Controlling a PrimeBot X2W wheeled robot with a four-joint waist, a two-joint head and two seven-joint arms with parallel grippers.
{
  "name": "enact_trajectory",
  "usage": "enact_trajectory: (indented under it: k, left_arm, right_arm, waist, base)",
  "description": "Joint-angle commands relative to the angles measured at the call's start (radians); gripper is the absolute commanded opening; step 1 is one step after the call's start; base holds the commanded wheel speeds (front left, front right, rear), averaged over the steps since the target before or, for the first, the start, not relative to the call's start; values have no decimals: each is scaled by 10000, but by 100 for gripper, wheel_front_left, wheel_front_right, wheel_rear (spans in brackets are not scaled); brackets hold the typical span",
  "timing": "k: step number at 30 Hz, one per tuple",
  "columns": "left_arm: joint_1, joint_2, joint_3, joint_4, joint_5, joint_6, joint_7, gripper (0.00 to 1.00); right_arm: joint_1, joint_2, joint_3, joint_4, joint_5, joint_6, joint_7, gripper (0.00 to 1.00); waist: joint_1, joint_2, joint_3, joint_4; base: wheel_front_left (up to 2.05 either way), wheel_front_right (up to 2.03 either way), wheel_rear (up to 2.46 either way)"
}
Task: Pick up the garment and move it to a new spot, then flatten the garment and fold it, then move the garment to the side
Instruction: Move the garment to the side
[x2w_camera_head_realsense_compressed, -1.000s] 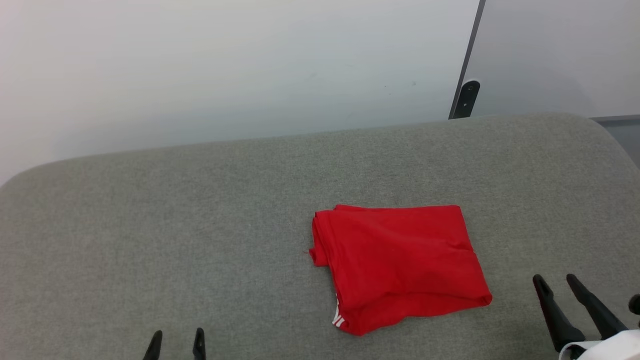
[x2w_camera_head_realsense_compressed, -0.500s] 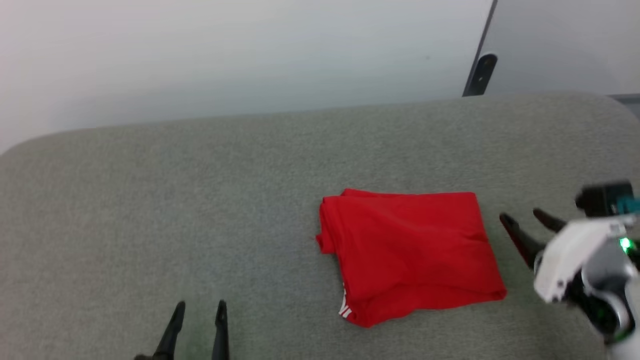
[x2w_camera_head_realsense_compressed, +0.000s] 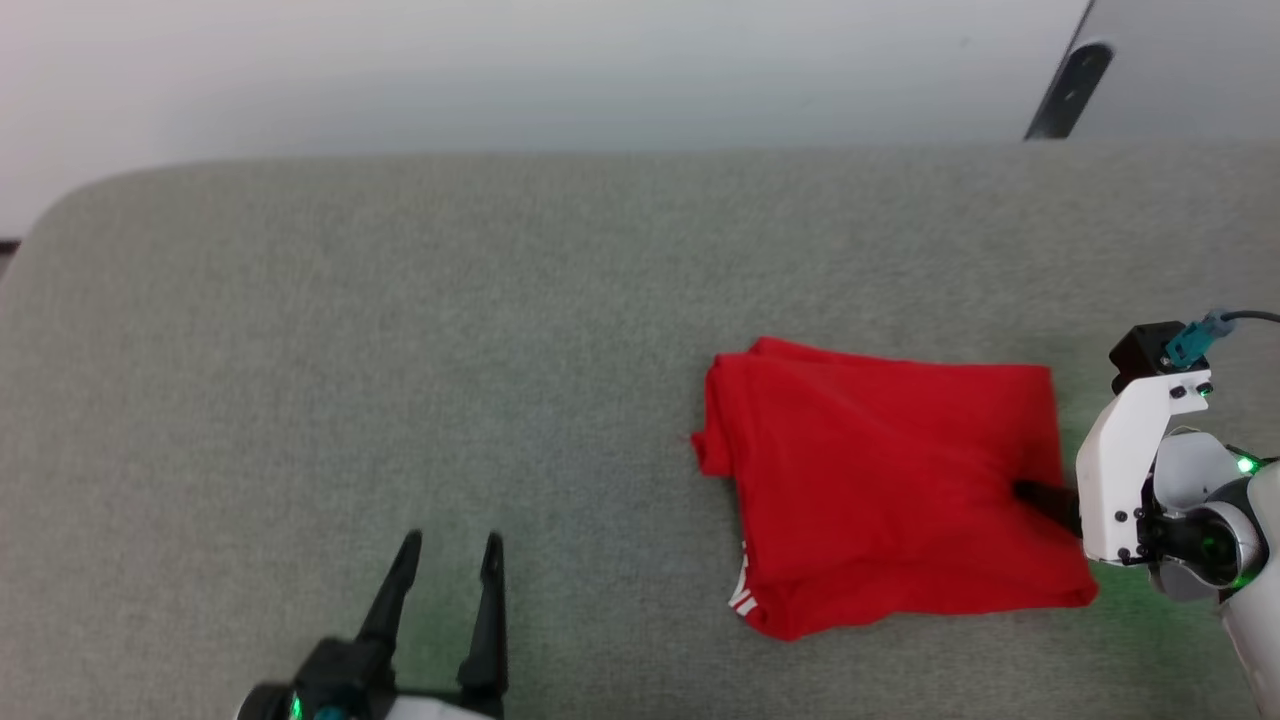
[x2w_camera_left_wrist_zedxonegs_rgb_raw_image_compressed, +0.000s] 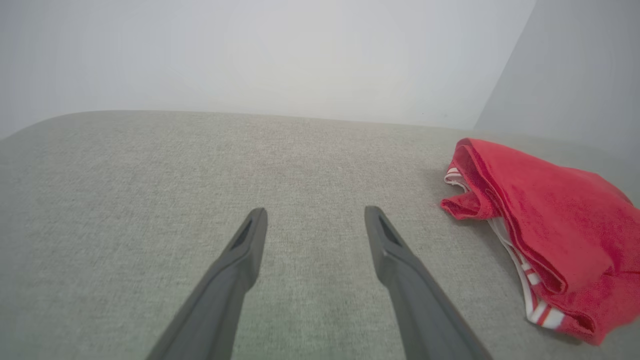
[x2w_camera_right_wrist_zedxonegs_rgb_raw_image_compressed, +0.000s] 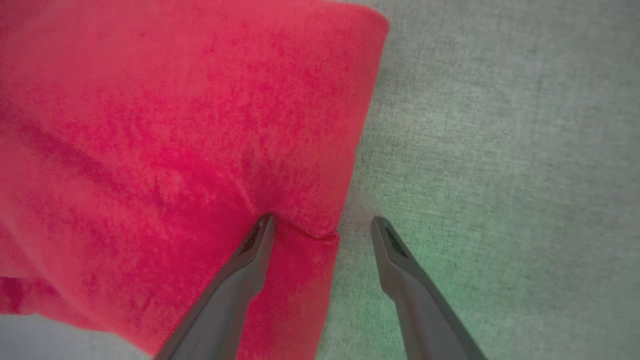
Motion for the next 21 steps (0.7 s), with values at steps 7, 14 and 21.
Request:
enact_trajectory:
  k: [7,14,21]
  left_arm:
    - [-948,-85,-238,81,166,-94,-49,100]
    - [-1136,-117,-169,210,213,-85,-49,100]
    - [-1261,-133,-127,287,295,-153,-39,100]
  right_arm:
    - [-6,139,902,1036,59,-16,130,100]
    - [42,246,1682,1406,489,-14,-280,0]
    - [-216,232,2000,1623,959,-13,-812,0]
  waist:
    - [0,-1,1160,604]
    - [0,-1,1308,551]
    - [0,-1,1242,330]
  base:
    - [0,0,0]
    - [0,0,0]
    - [0,0,0]
